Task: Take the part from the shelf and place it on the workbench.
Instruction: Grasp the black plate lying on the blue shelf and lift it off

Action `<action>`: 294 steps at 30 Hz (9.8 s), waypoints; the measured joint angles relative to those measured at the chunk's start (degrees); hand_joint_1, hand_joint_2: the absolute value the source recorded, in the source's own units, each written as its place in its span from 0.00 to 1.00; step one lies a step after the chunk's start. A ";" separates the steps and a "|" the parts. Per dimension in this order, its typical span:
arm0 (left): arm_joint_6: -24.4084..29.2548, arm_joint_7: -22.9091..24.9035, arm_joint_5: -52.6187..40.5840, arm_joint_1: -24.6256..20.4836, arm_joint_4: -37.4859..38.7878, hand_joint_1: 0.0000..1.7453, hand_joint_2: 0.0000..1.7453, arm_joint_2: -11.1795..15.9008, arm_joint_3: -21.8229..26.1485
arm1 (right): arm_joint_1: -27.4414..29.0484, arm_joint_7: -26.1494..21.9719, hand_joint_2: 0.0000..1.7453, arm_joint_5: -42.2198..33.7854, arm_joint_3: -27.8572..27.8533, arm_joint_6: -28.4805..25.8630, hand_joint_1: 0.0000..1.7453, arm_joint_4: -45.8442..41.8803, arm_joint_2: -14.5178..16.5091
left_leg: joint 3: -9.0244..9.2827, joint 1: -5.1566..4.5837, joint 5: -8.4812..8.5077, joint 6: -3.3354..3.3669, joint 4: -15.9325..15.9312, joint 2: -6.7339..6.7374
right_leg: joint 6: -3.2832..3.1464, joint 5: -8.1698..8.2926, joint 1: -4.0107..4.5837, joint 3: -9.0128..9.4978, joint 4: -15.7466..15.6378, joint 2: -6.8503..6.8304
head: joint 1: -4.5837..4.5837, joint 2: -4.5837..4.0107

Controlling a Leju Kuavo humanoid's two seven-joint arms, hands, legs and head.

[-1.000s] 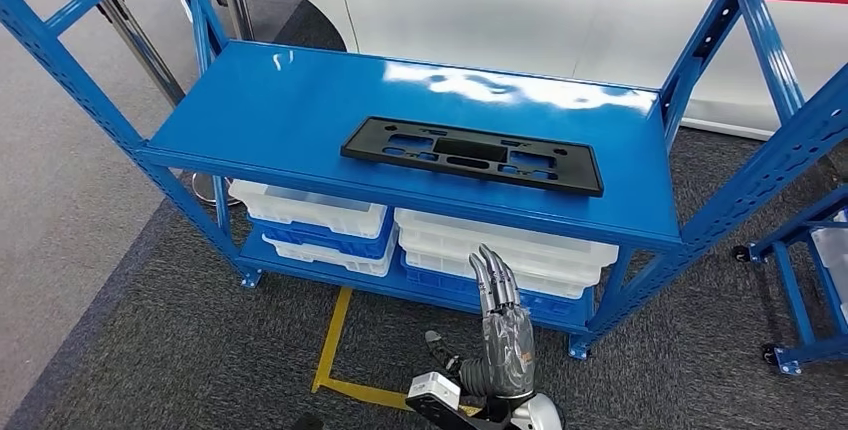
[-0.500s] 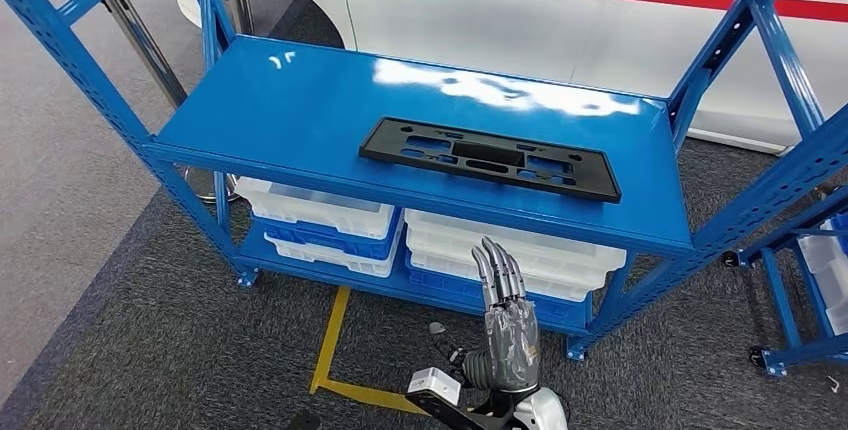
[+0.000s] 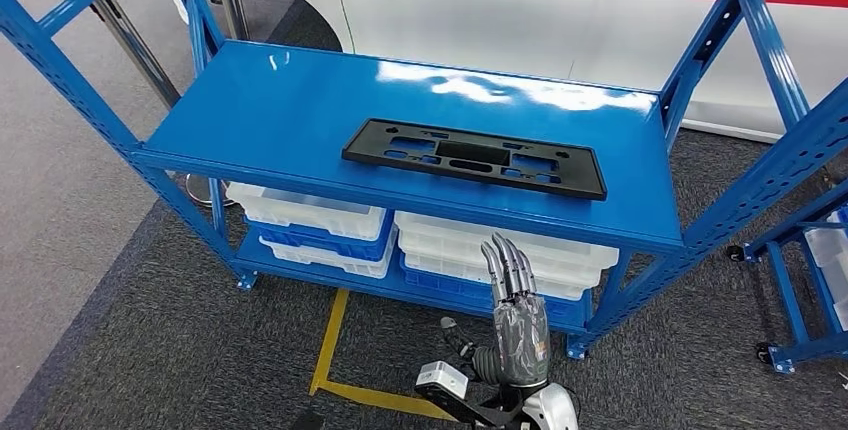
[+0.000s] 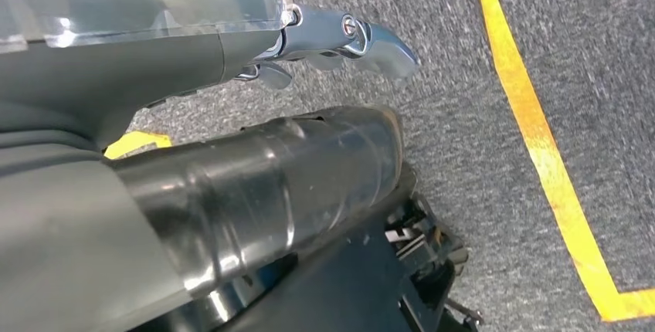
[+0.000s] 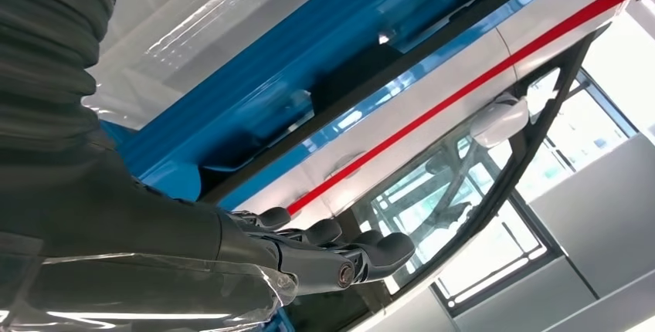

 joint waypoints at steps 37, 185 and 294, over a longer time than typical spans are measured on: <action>-0.13 0.44 -0.46 0.11 0.17 0.00 0.00 -0.01 -1.36 | 1.21 0.77 1.00 1.57 -2.12 -0.17 0.00 -2.54 -1.35 | -1.40 -0.32 1.69 0.54 -0.62 -0.17 | 0.21 -2.10 0.03 3.23 0.42 0.11 | 0.02 0.00; 2.22 5.62 -0.67 -0.81 0.42 0.00 0.00 -0.09 -7.48 | -21.70 4.50 1.00 -15.05 17.02 34.02 0.00 -10.84 -27.62 | -2.53 -0.74 2.56 0.80 -0.08 -0.92 | 0.41 -3.77 0.04 6.31 -2.61 -0.22 | -0.31 0.00; 3.51 5.83 2.22 -0.59 0.43 0.00 0.00 -0.08 -9.80 | -2.20 21.58 1.00 20.75 0.05 1.41 1.00 -8.25 -17.45 | -2.56 -0.74 2.51 0.75 -0.12 -0.99 | 0.45 -3.90 0.05 6.24 -2.60 -0.32 | -0.32 0.00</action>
